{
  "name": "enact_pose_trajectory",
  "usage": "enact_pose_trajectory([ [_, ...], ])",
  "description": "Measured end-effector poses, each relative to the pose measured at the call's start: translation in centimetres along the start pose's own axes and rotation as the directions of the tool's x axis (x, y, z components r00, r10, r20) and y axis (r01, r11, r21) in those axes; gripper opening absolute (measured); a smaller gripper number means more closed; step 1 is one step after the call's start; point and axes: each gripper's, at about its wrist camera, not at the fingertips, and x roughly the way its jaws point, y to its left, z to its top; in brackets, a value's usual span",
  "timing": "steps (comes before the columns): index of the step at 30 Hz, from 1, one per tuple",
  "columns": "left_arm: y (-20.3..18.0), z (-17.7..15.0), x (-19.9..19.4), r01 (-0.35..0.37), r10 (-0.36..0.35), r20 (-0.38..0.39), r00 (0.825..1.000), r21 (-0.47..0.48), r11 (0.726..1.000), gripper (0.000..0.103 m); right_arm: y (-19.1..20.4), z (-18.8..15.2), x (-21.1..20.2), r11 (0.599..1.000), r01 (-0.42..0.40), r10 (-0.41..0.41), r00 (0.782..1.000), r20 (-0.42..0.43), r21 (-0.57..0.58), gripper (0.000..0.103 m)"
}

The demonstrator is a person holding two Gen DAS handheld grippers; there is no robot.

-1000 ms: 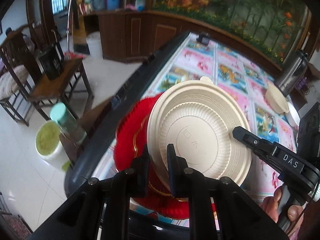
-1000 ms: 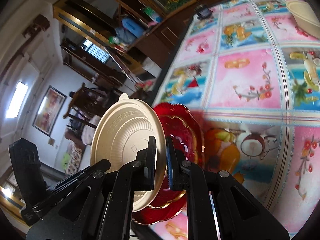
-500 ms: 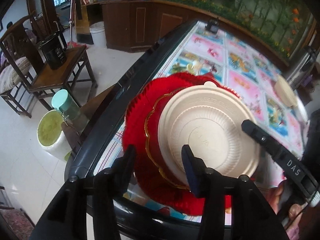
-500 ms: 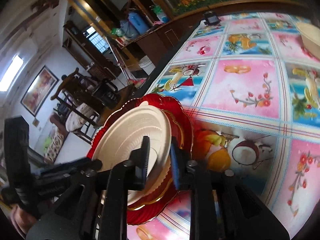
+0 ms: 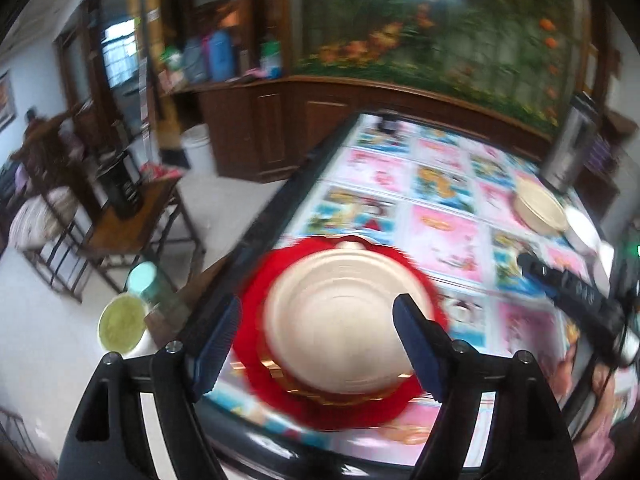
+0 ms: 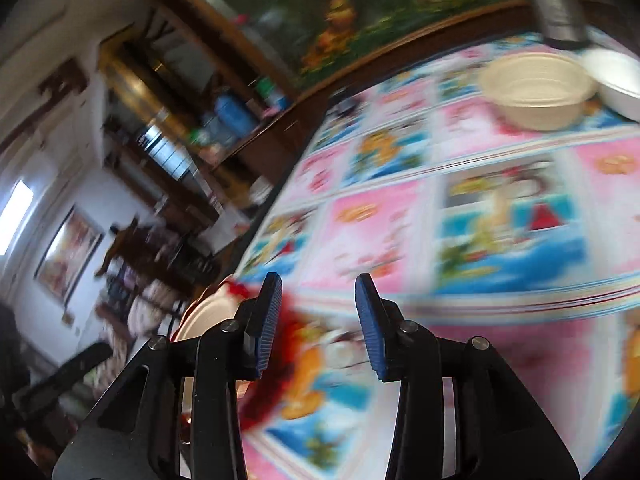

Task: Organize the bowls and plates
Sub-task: 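Lower the beige plate onto the red plates and open the left gripper, then move the left gripper to the large white plate beside the thermos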

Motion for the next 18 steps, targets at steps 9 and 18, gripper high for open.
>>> enact_pose_trajectory([
  [9,-12.6,-0.6,1.6,0.195,-0.174,-0.107,0.979,0.242,0.950,0.078,-8.9,2.9,-7.2,0.980,0.106,-0.126,0.985,0.116,0.167,0.038],
  [18,-22.2,1.1,6.0,0.322,-0.279,-0.192,0.941,0.255,0.912,0.078,-16.8,3.6,-12.5,0.925,0.138,-0.194,0.973,0.127,0.355,0.038],
])
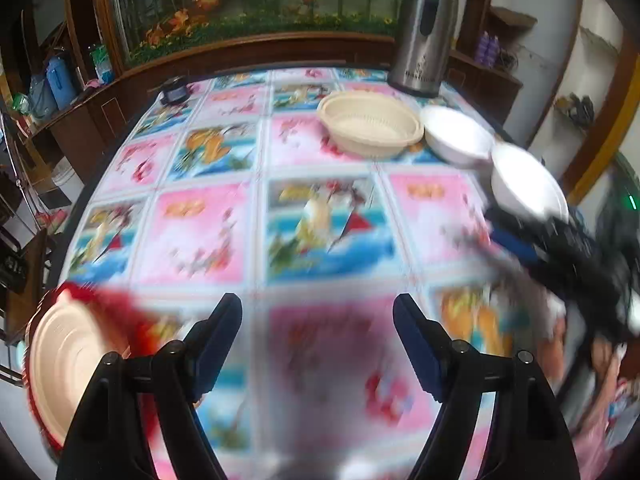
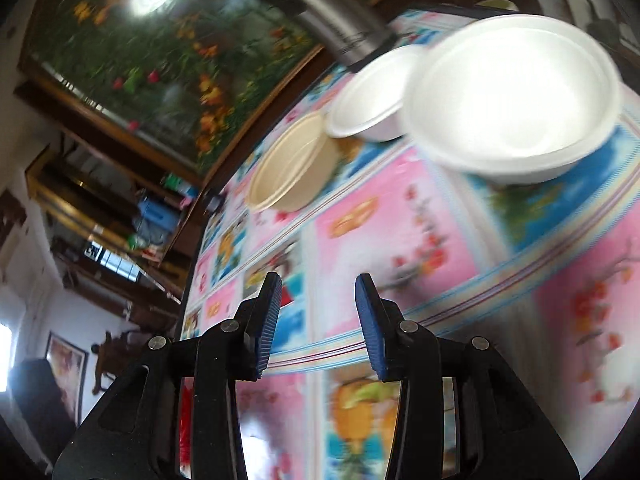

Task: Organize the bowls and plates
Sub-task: 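Move the left gripper to the large white plate beside the thermos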

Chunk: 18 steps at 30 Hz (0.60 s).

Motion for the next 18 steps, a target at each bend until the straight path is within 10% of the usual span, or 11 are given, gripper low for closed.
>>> enact_pose_trajectory([
  [18,-1.2,4.5,8.3,0.026,-0.003,0.130,0.992,-0.171,0.985,0.078,-2.6,2.5,0.8,0.996,0.016,-0.013,0.999,-0.041,0.086,0.038],
])
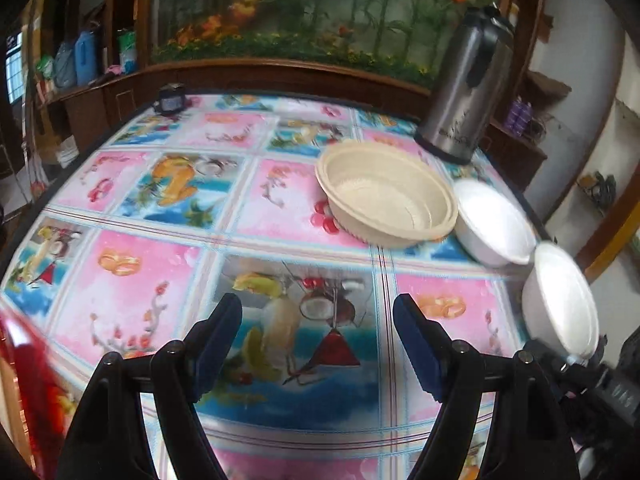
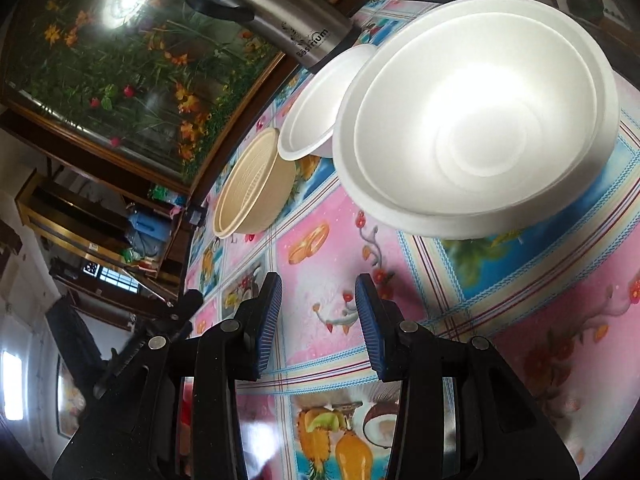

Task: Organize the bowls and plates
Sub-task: 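Move the left gripper to the large white plate beside the thermos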

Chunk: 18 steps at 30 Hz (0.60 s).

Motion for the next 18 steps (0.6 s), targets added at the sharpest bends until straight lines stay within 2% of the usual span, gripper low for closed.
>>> enact_pose_trajectory([
  [3,-0.7,-0.8,1.2,0.005,-0.002,-0.060,0.998,0.053,0.999,0.078,0.1,-0.1,0.4,1.000,0.020,-0.020,1.000,-0.002,-0.001,0.038],
  [7,-1.7,-1.2,-0.2,0.037,-0.034,-0.033,0.999,0.099,0.994,0.078,0.6,-0.1,0.3,0.998,0.050,-0.049,0.999,0.015,-0.032,0.038],
  [10,-2.5,-1.7,-1.5,0.077,-0.077,-0.003,0.997,0.134,0.988,0.078,0.3,0.1,-1.7,0.999,0.035,-0.032,0.996,0.078,-0.031,0.038],
  [12,-3.3,-2.1,-1.5,0.104,-0.103,-0.017,0.995,0.164,0.981,0.078,-0.2,0.3,-3.0,0.999,0.026,-0.023,0.993,0.118,-0.020,0.038],
  [16,-4.0,-2.5,-1.2,0.132,-0.125,-0.045,0.991,0.190,0.973,0.078,-0.9,0.4,-6.0,0.998,-0.059,0.062,0.978,0.198,-0.021,0.038],
  [18,-4.0,-2.6,-1.2,0.135,-0.129,-0.042,0.991,0.189,0.973,0.078,-1.2,0.5,-8.2,0.992,-0.109,0.121,0.961,0.247,-0.061,0.038],
])
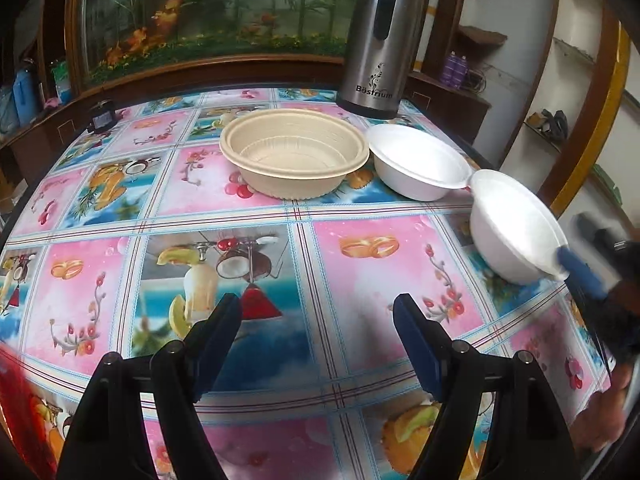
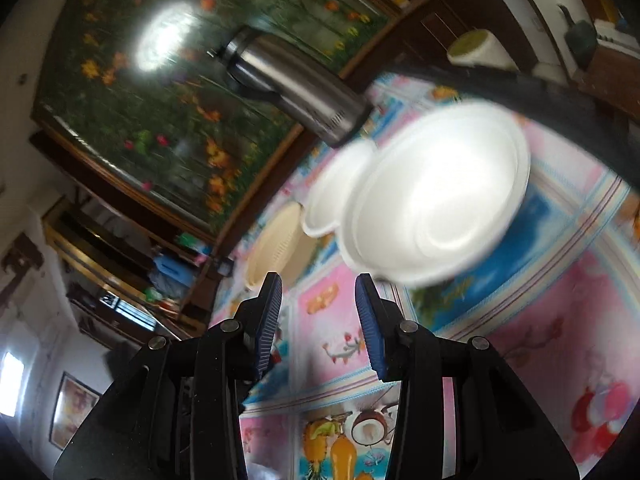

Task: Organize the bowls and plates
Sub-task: 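Move the left gripper to the large white plate beside the thermos, then grasp the large white plate rim with the left gripper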

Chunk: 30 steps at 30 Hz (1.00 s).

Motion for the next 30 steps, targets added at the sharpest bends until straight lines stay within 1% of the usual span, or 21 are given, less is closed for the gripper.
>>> enact_pose_trajectory([
  [3,-0.1,0.0,0.4,0.004,-0.004,-0.014,1.000,0.003,1.000,0.078,-0.5,1.3,-3.3,0.998,-0.059,0.061,0.996,0.070,-0.034,0.039],
  [4,-0.2,0.0,0.6,0.014,-0.014,-0.022,1.000,0.001,1.000,0.078,-0.9,2.0,-4.3,0.998,-0.046,0.050,0.995,0.086,-0.042,0.042],
  [5,-0.2,0.1,0.8,0.022,-0.022,-0.029,0.999,-0.001,1.000,0.078,-1.1,2.7,-4.8,0.999,0.003,0.001,0.994,0.105,-0.042,0.045],
  [7,-0.1,0.3,1.5,0.037,-0.038,-0.058,0.998,-0.026,0.999,0.078,-2.3,4.2,-5.6,0.994,0.101,-0.096,0.986,0.138,-0.030,0.045],
  [8,-0.1,0.4,1.6,0.038,-0.041,-0.063,0.997,-0.039,0.998,0.078,-3.0,5.2,-5.6,0.989,0.143,-0.138,0.981,0.137,-0.024,0.049],
  [9,-0.1,0.7,1.6,0.037,-0.041,-0.066,0.997,-0.057,0.998,0.078,-4.0,6.4,-5.3,0.977,0.213,-0.210,0.970,0.123,-0.014,0.049],
  [10,-0.2,1.1,1.7,0.029,-0.034,-0.069,0.997,-0.068,0.997,0.078,-4.8,7.5,-4.8,0.965,0.264,-0.261,0.959,0.109,-0.008,0.049],
  [11,-0.5,1.6,1.8,0.015,-0.020,-0.071,0.997,-0.074,0.997,0.078,-5.5,8.4,-4.1,0.957,0.290,-0.288,0.954,0.078,-0.006,0.049],
  [12,-0.9,2.1,1.9,0.003,-0.009,-0.074,0.997,-0.080,0.997,0.078,-6.2,9.0,-3.5,0.955,0.297,-0.297,0.954,0.049,0.001,0.049],
  [14,-1.9,3.3,1.9,0.000,-0.007,-0.073,0.997,-0.098,0.995,0.078,-7.2,9.9,-2.5,0.957,0.291,-0.291,0.957,0.009,0.018,0.049],
  [15,-2.7,4.0,2.0,-0.021,0.014,-0.076,0.997,-0.096,0.995,0.078,-7.4,9.9,-2.4,0.958,0.285,-0.285,0.959,-0.002,0.017,0.049],
  [16,-3.3,4.6,2.3,-0.028,0.019,-0.090,0.996,-0.094,0.995,0.078,-7.4,9.9,-2.3,0.961,0.274,-0.274,0.962,-0.012,0.019,0.049],
  [17,-3.6,4.9,2.6,-0.020,0.010,-0.103,0.995,-0.101,0.995,0.078,-7.5,9.8,-2.5,0.966,0.256,-0.255,0.967,-0.019,0.027,0.049],
  [18,-4.1,5.5,3.2,0.003,-0.019,-0.128,0.992,-0.126,0.992,0.078,-7.4,9.7,-2.5,0.968,0.248,-0.247,0.969,-0.023,0.032,0.049],
  [20,-4.7,6.1,3.9,0.017,-0.041,-0.159,0.986,-0.152,0.988,0.078,-7.5,9.7,-2.4,0.969,0.246,-0.245,0.969,-0.038,0.034,0.049],
  [21,-5.1,6.5,4.6,0.017,-0.049,-0.186,0.981,-0.167,0.986,0.078,-7.5,9.8,-2.1,0.969,0.246,-0.244,0.969,-0.041,0.038,0.049],
  [24,-5.4,7.0,5.4,0.016,-0.064,-0.214,0.975,-0.219,0.976,0.078,-7.6,9.6,-2.2,0.966,0.254,-0.253,0.967,-0.036,0.045,0.049],
  [26,-5.8,7.4,5.8,0.010,-0.064,-0.224,0.973,-0.235,0.972,0.078,-7.9,9.7,-2.3,0.966,0.252,-0.250,0.968,-0.036,0.060,0.049],
  [28,-6.4,7.7,6.3,-0.004,-0.055,-0.246,0.968,-0.233,0.972,0.078,-8.2,9.6,-2.0,0.966,0.247,-0.244,0.968,-0.057,0.076,0.049],
  [30,-6.6,7.7,6.6,-0.005,-0.064,-0.257,0.964,-0.259,0.966,0.078,-8.5,9.5,-1.7,0.968,0.234,-0.227,0.970,-0.086,0.095,0.049],
])
